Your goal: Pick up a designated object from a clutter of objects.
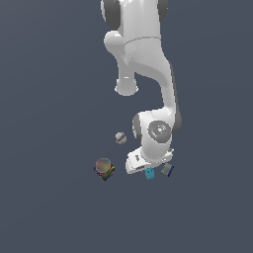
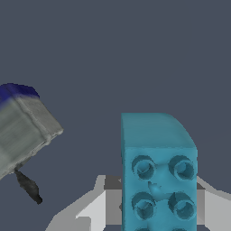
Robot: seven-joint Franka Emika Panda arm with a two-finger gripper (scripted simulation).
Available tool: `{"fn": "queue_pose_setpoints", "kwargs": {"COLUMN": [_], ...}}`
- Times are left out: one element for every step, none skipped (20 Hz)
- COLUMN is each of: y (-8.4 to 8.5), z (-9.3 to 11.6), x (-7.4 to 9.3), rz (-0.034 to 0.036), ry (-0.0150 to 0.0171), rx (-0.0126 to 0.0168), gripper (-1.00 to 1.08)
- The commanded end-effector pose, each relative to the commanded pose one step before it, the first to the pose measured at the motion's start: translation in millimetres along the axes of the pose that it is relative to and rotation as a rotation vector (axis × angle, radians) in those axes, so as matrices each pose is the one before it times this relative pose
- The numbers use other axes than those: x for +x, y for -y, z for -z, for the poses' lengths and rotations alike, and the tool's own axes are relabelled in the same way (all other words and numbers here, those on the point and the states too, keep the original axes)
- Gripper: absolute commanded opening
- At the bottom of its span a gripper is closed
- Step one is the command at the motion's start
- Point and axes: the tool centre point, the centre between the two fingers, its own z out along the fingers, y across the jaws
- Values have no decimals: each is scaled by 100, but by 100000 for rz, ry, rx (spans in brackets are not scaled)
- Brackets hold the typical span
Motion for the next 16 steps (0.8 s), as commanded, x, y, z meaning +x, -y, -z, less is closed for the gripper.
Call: {"fn": "queue_pose_setpoints", "kwargs": {"y": [-169, -81, -92, -103, -115, -126, -136, -150, -161, -173, -185, -197, -209, -221, -226, -226], "z": [500, 243, 277, 311, 346, 380, 396, 450, 485, 521, 556, 592, 627, 665, 680, 681], "x": [-291, -201, -229, -257, -286, -314, -341, -371, -400, -429, -458, -486, -515, -544, -556, -556], "rz": [-29, 0, 0, 0, 0, 0, 1, 0, 0, 0, 0, 0, 0, -8, 0, 0], "ry": [-161, 0, 0, 0, 0, 0, 38, 0, 0, 0, 0, 0, 0, 7, 0, 0], "rx": [-42, 0, 0, 0, 0, 0, -31, 0, 0, 0, 0, 0, 0, -48, 0, 0], "gripper": [-100, -100, -100, -100, -100, -100, -100, -100, -100, -100, -100, -100, -100, -100, -100, -100]}}
